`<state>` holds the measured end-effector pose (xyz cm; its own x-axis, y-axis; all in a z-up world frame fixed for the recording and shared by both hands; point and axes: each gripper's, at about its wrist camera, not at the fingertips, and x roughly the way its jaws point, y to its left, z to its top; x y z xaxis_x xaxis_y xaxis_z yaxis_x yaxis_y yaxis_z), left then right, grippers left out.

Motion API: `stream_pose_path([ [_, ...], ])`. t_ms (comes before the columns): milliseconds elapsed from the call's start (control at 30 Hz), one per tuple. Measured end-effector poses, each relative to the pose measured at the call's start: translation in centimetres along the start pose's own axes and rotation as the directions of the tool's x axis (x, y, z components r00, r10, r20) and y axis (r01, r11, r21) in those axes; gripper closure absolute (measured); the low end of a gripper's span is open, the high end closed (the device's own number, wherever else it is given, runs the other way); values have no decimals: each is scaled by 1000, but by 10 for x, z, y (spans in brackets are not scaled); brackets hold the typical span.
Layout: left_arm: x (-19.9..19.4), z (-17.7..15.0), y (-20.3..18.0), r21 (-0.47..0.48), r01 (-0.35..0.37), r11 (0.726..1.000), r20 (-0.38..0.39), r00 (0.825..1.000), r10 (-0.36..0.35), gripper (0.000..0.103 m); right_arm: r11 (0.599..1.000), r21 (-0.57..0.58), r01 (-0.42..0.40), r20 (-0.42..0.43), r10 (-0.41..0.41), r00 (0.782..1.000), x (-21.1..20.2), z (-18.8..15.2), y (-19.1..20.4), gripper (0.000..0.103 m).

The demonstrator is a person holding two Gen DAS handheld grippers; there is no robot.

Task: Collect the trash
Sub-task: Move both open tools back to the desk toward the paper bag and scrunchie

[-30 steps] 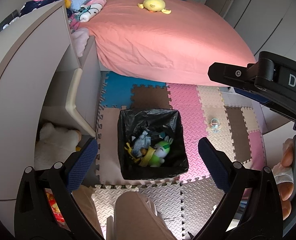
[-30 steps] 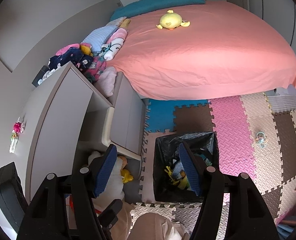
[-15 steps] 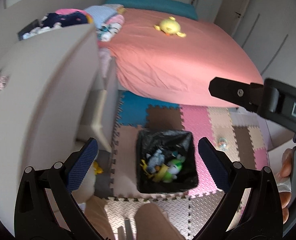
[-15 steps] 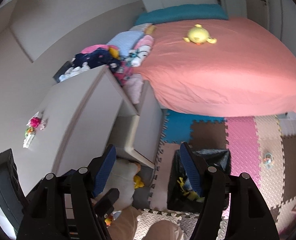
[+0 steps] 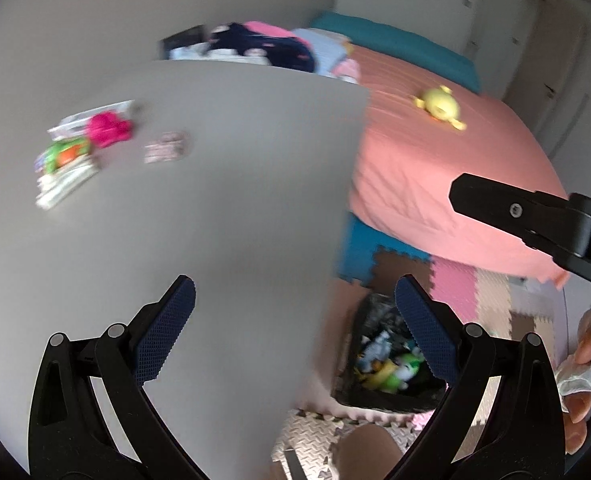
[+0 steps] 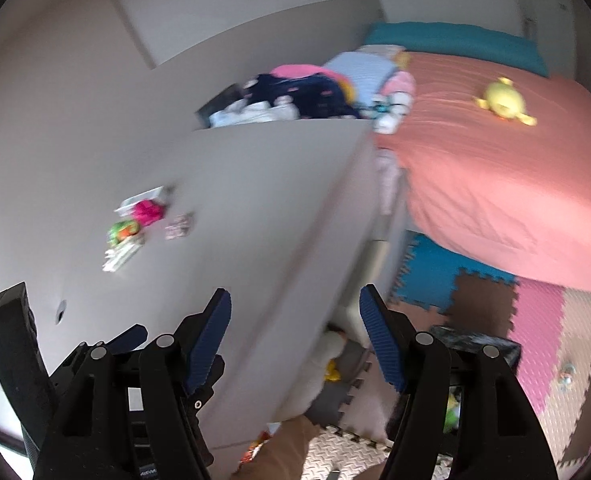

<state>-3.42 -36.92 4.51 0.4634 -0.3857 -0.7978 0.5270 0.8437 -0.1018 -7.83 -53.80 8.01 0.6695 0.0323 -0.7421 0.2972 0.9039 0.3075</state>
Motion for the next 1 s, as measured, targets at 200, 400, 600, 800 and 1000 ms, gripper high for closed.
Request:
stream_pose_path([
  [200, -6, 6, 66, -79, -90, 993, 20, 996, 92, 6, 996, -65, -58, -47, 55, 997, 33, 12, 60, 35],
  [400, -5, 23, 127, -75, -153, 985, 28, 988, 155, 6, 993, -81, -91, -96, 83, 992, 63, 26, 98, 35],
  [600, 8, 41, 177, -17, -168, 986, 6, 986, 169, 6, 991, -82, -104, -155, 90, 984, 99, 38, 125, 35],
  [800, 26, 60, 204, 52, -78, 996, -1, 997, 78, 8, 991, -78, -113, -214, 94, 972, 140, 57, 145, 41],
  [1000, 55, 71, 211, 143, -57, 988, -65, 996, 66, 26, 990, -115, -78, -247, 47, 968, 176, 68, 168, 42],
])
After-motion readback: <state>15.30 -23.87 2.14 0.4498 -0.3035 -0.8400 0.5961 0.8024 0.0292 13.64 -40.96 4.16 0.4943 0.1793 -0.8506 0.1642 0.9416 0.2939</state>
